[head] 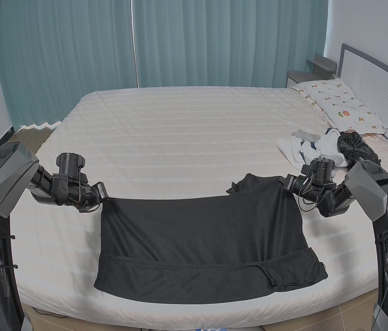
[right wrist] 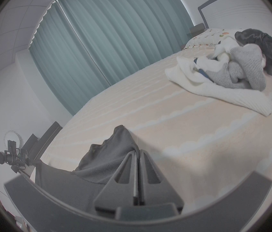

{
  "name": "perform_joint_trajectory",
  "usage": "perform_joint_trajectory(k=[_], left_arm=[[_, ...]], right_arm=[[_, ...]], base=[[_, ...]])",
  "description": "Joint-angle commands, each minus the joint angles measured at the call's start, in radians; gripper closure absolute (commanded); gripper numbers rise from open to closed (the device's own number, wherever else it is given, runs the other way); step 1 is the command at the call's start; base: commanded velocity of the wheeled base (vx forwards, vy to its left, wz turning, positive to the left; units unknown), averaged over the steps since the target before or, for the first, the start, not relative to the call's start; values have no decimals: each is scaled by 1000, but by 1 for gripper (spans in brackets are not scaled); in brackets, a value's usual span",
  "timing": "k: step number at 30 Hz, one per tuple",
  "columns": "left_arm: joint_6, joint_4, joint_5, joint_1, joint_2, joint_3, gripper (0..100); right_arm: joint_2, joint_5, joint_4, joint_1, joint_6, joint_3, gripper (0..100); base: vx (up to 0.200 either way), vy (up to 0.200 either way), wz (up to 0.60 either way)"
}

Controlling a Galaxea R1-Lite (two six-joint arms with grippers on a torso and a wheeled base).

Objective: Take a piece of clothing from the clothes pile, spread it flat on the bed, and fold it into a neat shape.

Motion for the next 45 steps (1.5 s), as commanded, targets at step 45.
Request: perform_joint_trajectory(k=[45], left_arm=[[45,-3,-2,28,-153,217,100]], right_arm=[[-272,106,-370,-32,-14,661,100]], base=[[0,0,0]])
